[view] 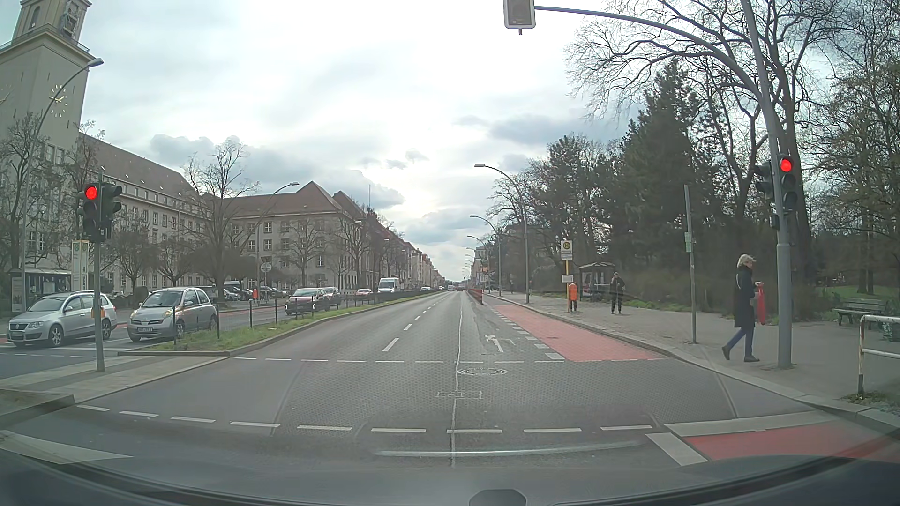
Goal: Follow the waypoints while adhering to traffic rules and regulations
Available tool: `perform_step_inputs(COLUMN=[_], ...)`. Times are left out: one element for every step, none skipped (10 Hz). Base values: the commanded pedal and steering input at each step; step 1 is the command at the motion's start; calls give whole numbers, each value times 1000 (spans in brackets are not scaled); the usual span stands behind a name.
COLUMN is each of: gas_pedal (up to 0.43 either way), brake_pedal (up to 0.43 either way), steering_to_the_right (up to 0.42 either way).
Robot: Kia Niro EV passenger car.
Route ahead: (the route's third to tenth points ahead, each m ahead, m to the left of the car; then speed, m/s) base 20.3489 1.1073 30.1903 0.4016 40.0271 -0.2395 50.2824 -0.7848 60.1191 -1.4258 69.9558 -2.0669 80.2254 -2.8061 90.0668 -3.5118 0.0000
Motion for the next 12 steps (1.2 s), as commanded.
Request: perform_step_inputs(gas_pedal=[0, 0, 0, 0, 0, 0, 0, 0, 0, 0, 0, 0], brake_pedal=[323, 323, 323, 323, 323, 323, 323, 323, 323, 323, 323, 323], steering_to_the_right=[-8, -8, -8, -8, -8, -8, -8, -8, -8, -8, -8, -8])
